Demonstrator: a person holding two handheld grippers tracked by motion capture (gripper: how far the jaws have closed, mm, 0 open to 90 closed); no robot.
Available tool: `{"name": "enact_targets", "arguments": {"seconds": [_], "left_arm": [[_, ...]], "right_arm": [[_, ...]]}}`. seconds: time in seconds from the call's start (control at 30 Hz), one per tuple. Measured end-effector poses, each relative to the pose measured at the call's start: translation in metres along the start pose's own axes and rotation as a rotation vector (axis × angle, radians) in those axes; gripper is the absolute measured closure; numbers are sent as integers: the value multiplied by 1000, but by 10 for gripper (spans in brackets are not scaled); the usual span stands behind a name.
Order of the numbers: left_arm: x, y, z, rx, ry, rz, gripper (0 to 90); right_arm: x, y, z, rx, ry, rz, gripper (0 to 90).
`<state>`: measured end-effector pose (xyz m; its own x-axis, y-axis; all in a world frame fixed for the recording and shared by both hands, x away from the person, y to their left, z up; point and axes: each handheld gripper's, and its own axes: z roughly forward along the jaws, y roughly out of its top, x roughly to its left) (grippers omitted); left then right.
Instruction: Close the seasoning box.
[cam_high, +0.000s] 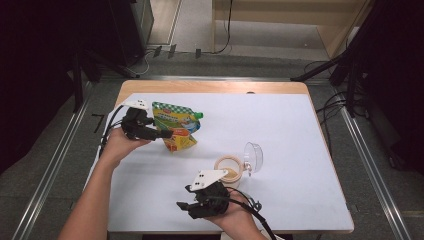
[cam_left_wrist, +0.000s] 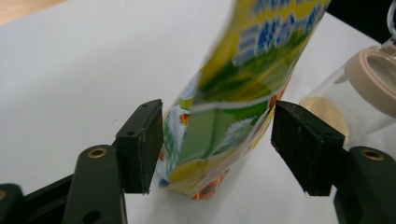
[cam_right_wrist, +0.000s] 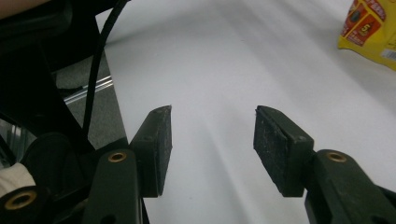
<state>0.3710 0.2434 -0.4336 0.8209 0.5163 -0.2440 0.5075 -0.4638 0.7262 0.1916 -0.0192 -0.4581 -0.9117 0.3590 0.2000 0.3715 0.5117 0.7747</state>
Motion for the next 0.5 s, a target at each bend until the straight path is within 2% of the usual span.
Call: {"name": "enact_targets", "arguments": {"seconds": [0.03,0.07,0.13,0.2,0.23,0.27,0.33,0.43,0.5], "left_arm": [[-2,0,4,6,5,12,409],[-5,1,7,-2,31,22,422],[-6,1,6,-7,40,25,468],[-6,1,5,-11,39,23,489],[-7,0,4,-17,35,24,544],[-7,0,3,-24,33,28,544],[-9,-1,0,-49,20,45,637],[-9,-2,-1,-63,-1,14,714],[-7,-3,-2,-62,-25,-38,739]], "right_arm": [[1,0,1,2,3,3,481],[1,-1,2,3,3,1,480],[1,-2,2,7,5,5,478],[1,-2,2,8,5,7,478],[0,-3,2,9,8,6,483],[0,-3,2,9,8,6,483],[0,-3,2,9,13,0,494],[0,-4,3,15,18,2,498],[0,-5,4,14,19,4,498]]}}
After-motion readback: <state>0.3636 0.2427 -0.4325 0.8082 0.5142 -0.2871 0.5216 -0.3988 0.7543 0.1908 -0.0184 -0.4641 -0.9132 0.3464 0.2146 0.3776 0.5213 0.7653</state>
